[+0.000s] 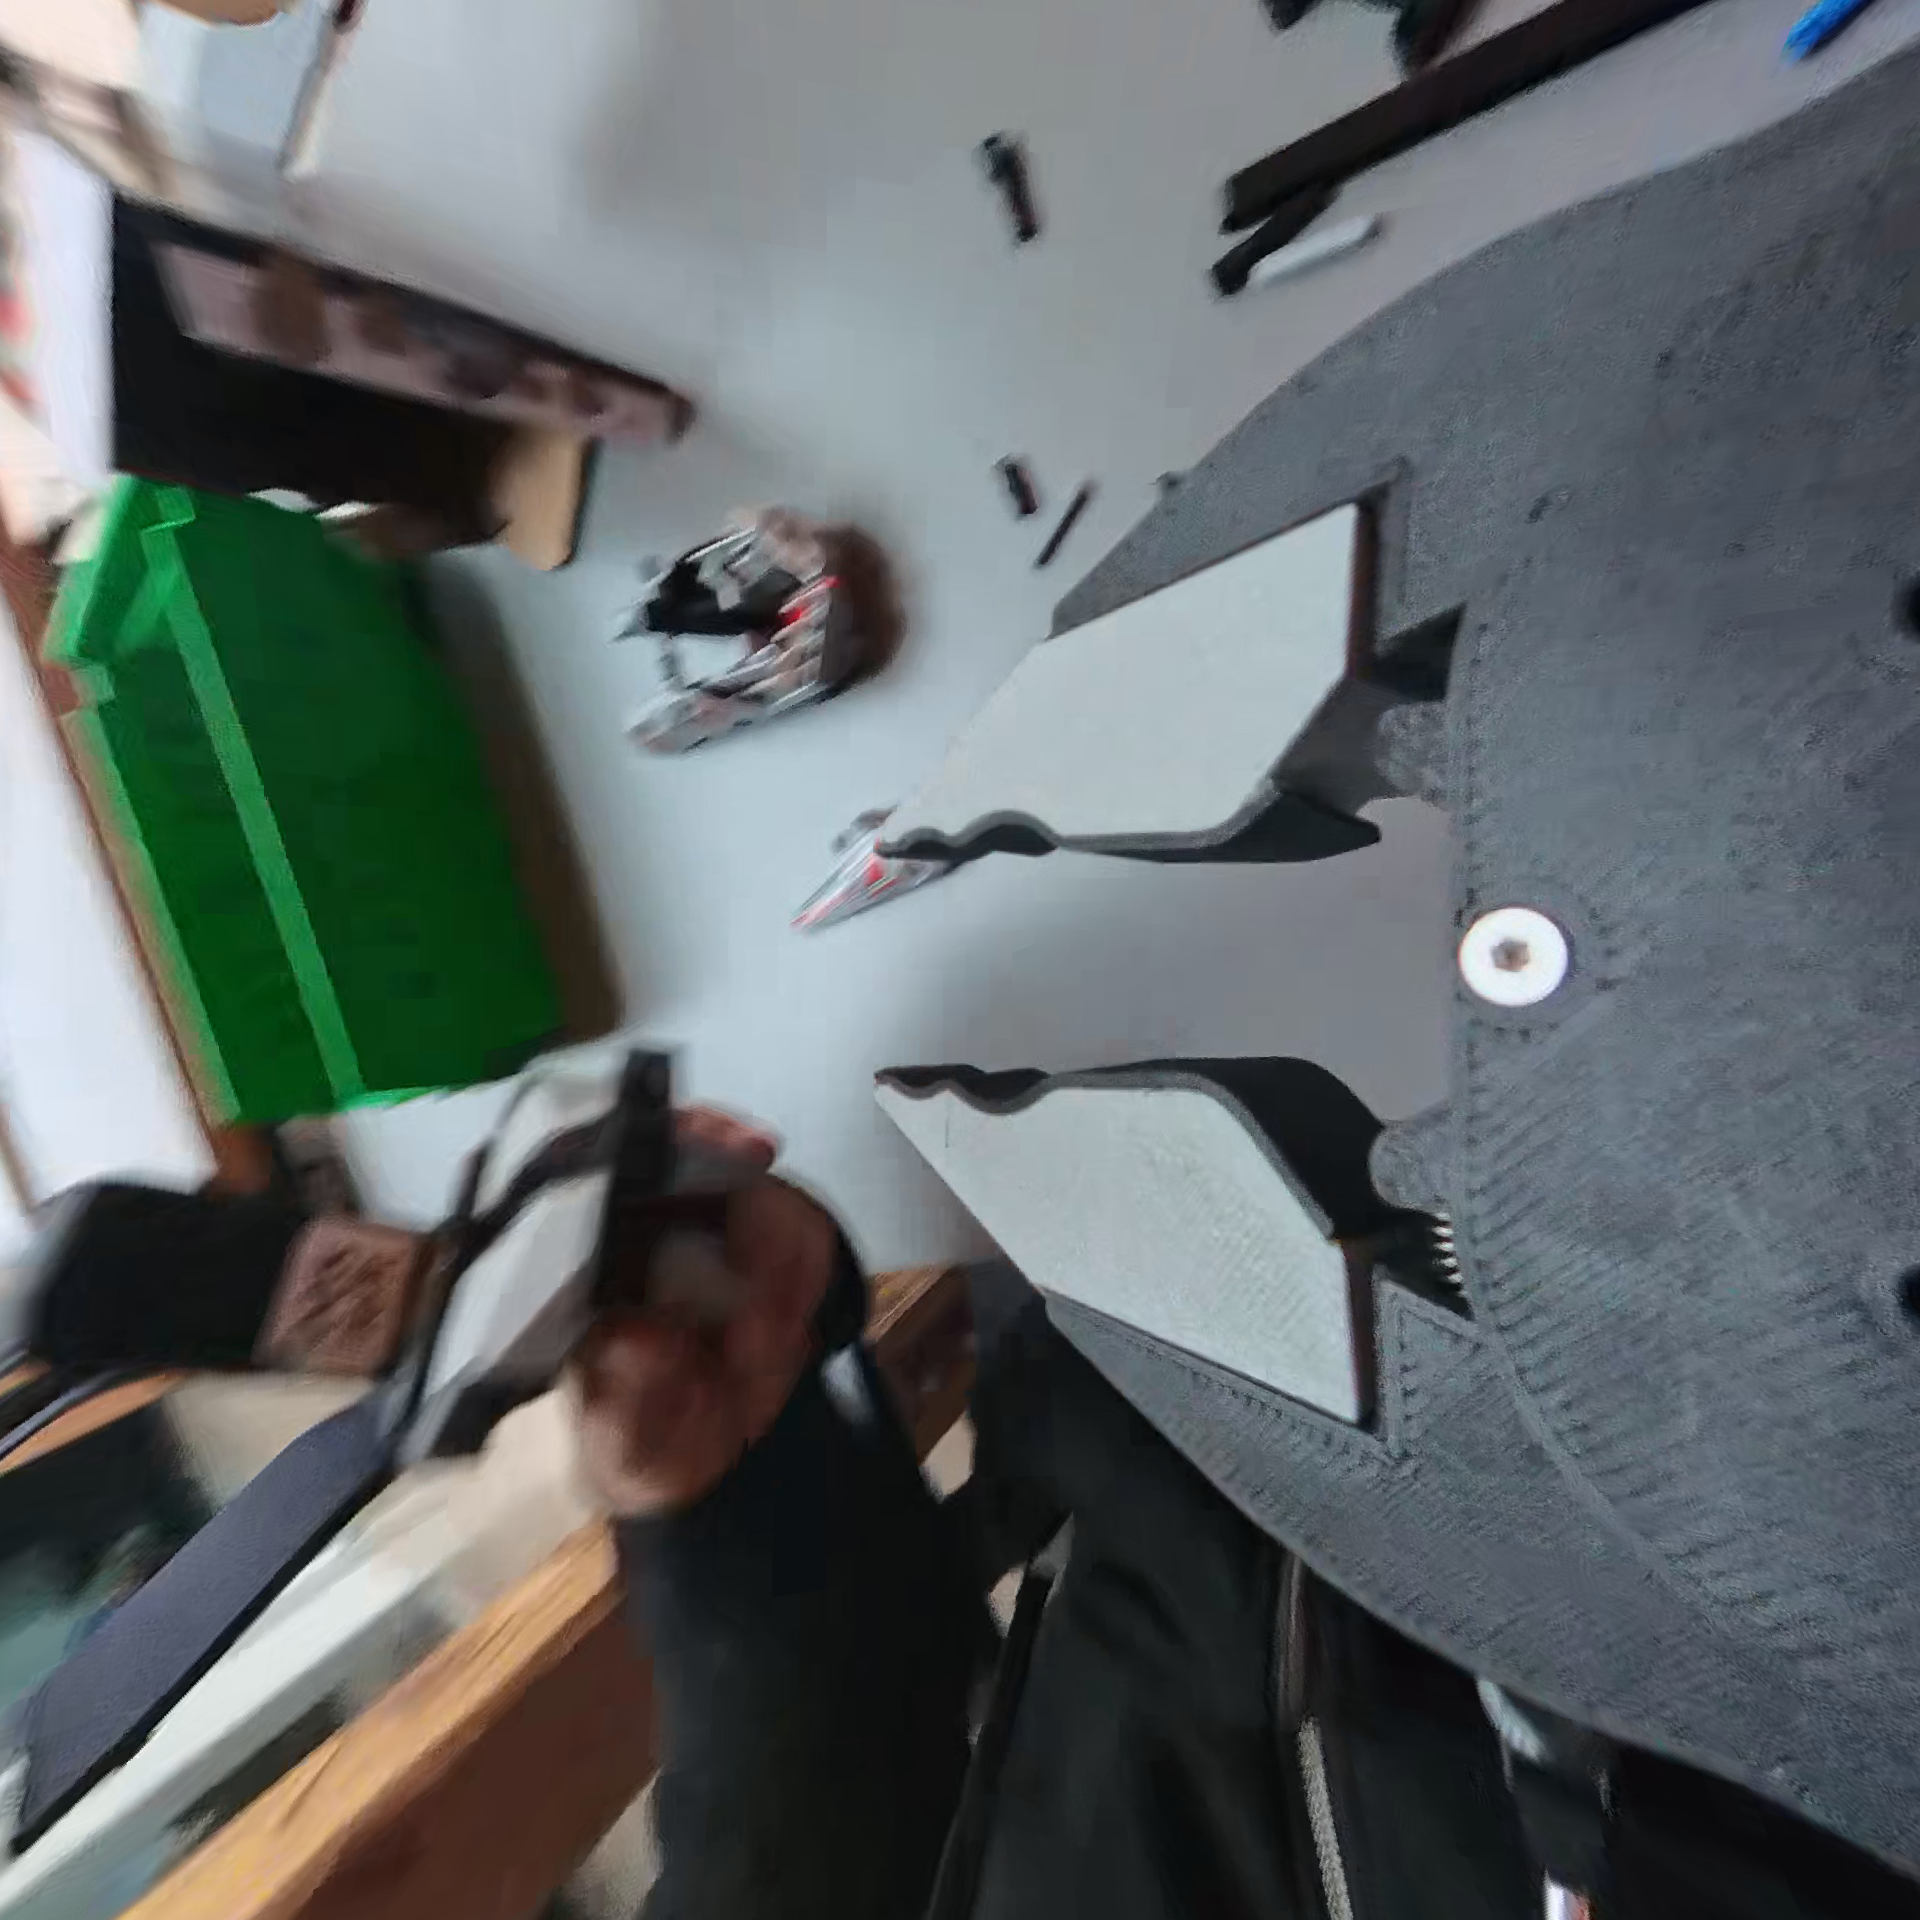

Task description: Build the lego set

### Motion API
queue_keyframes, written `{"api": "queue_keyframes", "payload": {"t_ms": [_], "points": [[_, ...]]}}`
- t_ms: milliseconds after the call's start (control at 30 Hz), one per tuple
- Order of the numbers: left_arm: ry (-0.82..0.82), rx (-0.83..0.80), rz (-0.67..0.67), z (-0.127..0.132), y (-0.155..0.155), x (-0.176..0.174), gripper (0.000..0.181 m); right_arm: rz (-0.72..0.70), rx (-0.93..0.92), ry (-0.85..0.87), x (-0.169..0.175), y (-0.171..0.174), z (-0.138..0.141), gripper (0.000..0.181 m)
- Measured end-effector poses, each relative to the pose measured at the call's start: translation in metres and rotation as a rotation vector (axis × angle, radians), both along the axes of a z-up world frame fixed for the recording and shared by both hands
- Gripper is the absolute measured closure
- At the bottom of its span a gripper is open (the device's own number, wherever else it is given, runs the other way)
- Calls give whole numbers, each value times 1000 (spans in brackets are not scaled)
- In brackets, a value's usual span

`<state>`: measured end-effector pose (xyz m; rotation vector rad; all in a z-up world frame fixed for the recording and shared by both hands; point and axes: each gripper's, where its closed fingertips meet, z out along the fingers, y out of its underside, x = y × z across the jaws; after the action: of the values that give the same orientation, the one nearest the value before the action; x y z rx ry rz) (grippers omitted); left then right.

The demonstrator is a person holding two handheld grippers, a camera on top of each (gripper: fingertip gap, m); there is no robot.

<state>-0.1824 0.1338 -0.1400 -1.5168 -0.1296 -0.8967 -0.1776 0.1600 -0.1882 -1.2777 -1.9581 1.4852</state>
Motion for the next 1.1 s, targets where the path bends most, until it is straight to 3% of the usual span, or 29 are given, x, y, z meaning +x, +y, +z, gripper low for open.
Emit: {"api": "queue_keyframes", "payload": {"t_ms": [100,200,400,767,933,1100], "points": [[8,-14,-33,-6,2,10,176,51,-116,125,7,-14,35,146],[6,-11,-56,-7,3,16,176,61,-155,205,13,-15,54,164],[13,-93,-170,-26,8,44,176,43,-69,174,14,-14,47,175],[-5,-73,-151,-18,3,29,175,-33,-93,201,13,1,58,175],[28,-81,-165,-16,2,28,162,56,-81,174,18,-15,53,175],[70,-117,-276,-21,-5,45,173,69,-26,182,17,-25,50,176]]}}
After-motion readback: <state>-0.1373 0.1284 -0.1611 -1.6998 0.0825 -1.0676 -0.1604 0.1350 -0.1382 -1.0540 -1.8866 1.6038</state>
